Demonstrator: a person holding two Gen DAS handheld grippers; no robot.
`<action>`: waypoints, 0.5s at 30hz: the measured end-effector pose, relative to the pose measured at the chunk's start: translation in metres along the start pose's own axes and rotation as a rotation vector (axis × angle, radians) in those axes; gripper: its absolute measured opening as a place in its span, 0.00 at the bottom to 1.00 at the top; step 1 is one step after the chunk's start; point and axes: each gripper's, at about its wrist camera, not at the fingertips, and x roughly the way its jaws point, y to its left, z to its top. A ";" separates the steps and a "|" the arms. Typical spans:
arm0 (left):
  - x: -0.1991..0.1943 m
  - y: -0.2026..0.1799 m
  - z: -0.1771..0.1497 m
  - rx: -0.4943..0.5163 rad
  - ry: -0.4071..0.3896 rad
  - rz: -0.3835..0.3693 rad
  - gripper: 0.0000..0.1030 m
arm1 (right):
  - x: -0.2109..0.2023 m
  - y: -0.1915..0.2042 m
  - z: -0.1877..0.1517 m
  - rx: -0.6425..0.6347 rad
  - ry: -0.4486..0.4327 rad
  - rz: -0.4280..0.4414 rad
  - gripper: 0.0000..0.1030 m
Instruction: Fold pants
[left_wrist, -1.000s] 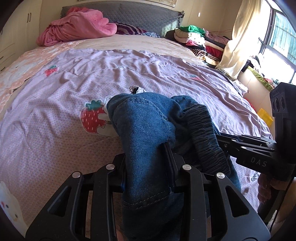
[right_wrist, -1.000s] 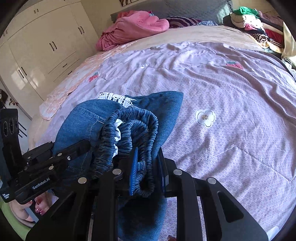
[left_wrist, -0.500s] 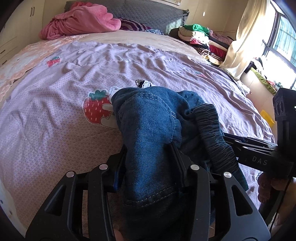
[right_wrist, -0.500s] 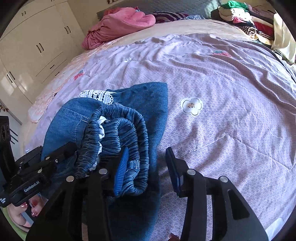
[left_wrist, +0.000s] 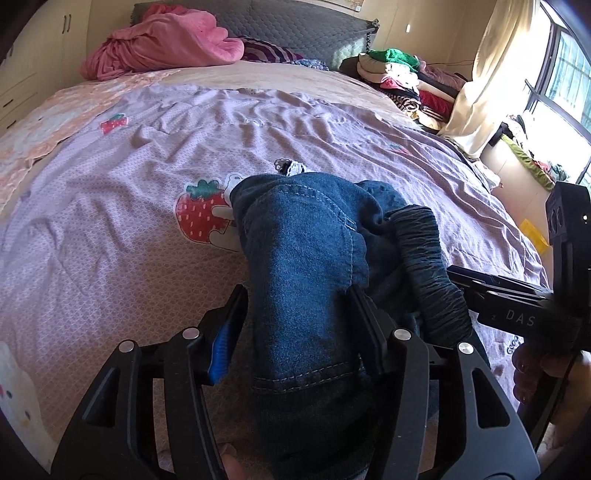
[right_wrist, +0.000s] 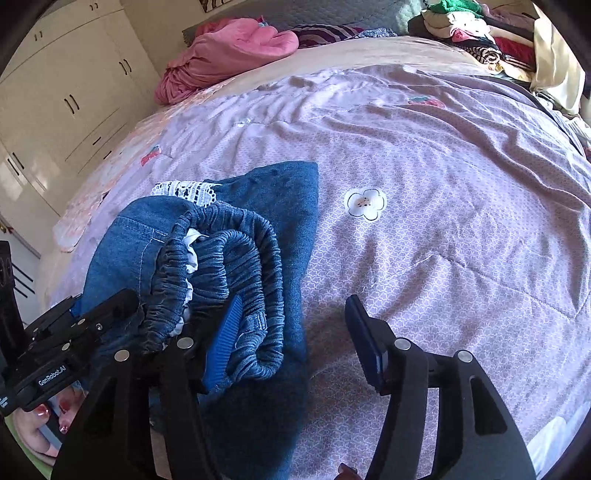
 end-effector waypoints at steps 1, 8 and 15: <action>-0.002 0.000 0.000 0.001 -0.001 0.002 0.47 | -0.002 0.000 -0.001 -0.001 -0.004 -0.003 0.57; -0.014 0.002 -0.002 -0.004 -0.006 0.022 0.51 | -0.016 0.000 -0.003 -0.006 -0.020 -0.012 0.59; -0.031 0.000 -0.003 0.000 -0.022 0.036 0.55 | -0.037 0.002 -0.007 -0.018 -0.049 -0.008 0.65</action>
